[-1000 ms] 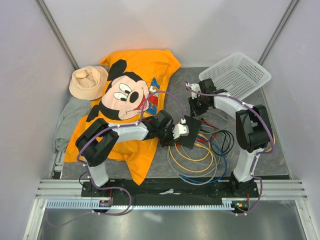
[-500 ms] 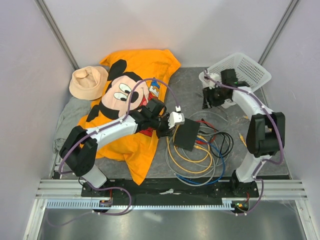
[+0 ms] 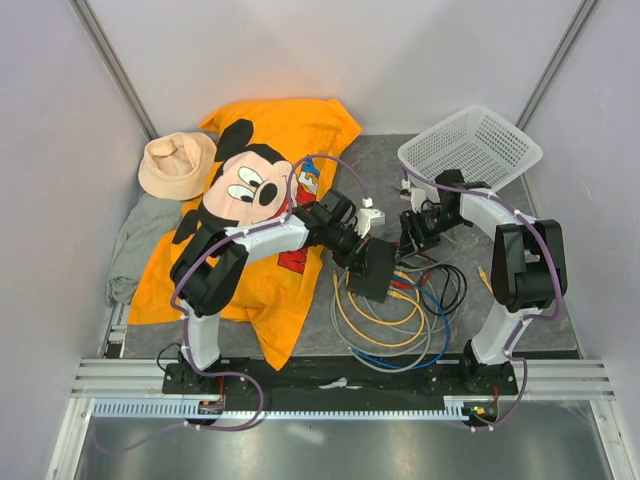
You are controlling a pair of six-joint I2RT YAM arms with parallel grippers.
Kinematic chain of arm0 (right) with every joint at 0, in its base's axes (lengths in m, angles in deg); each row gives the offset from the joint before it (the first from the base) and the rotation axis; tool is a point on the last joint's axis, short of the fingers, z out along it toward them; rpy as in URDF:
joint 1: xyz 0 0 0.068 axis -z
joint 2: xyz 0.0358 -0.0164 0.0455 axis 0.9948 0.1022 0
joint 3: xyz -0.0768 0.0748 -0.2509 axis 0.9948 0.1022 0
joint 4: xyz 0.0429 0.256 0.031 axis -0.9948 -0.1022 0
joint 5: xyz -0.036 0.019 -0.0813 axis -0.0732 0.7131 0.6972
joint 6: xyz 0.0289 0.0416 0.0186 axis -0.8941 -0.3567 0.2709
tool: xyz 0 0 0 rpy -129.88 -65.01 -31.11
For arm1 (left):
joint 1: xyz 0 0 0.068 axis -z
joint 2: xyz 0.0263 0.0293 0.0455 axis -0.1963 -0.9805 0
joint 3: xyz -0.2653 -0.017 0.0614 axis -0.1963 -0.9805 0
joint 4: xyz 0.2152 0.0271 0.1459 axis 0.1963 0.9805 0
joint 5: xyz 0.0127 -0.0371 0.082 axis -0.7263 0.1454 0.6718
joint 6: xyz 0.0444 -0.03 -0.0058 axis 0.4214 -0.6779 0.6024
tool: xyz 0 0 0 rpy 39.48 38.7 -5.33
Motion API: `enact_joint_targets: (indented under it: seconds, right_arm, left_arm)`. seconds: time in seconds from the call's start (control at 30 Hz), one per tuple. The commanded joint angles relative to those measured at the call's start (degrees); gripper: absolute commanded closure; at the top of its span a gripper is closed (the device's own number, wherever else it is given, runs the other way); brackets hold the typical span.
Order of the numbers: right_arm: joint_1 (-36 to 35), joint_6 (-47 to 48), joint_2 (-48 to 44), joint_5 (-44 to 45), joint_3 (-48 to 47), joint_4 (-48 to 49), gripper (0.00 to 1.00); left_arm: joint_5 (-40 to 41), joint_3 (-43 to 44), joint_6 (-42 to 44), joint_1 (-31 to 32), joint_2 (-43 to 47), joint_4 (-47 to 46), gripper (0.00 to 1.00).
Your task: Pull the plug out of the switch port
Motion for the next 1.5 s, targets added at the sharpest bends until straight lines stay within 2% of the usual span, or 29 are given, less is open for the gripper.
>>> enact_joint_targets:
  seconds: [0.0, 0.33, 0.67, 0.83, 1.0, 1.47]
  right_arm:
    - [0.20, -0.40, 0.66, -2.71, -0.01, 4.45, 0.46]
    - [0.46, -1.37, 2.95, -1.56, 2.28, 9.47, 0.57]
    - [1.96, 1.80, 3.65, -2.00, 6.32, 9.03, 0.55]
    - [4.24, 1.80, 5.67, -5.33, 5.71, 8.86, 0.55]
    - [4.77, 2.59, 7.17, -4.99, 4.66, 8.68, 0.57]
    - [4.77, -1.80, 9.45, -7.63, 3.69, 12.28, 0.59]
  left_arm:
    - [1.01, -0.11, -8.19, -0.11, -2.08, -2.79, 0.98]
    - [3.13, -0.55, -7.67, -0.20, -4.29, -1.56, 0.98]
    - [4.01, -0.29, -6.35, -0.02, -5.17, -0.85, 0.98]
    - [4.45, -0.46, -5.73, 0.50, -4.81, -0.59, 0.98]
    - [4.71, -0.91, -5.47, 1.12, -4.55, -0.50, 0.98]
    - [5.32, -0.55, -4.94, 2.17, -5.08, -0.59, 0.98]
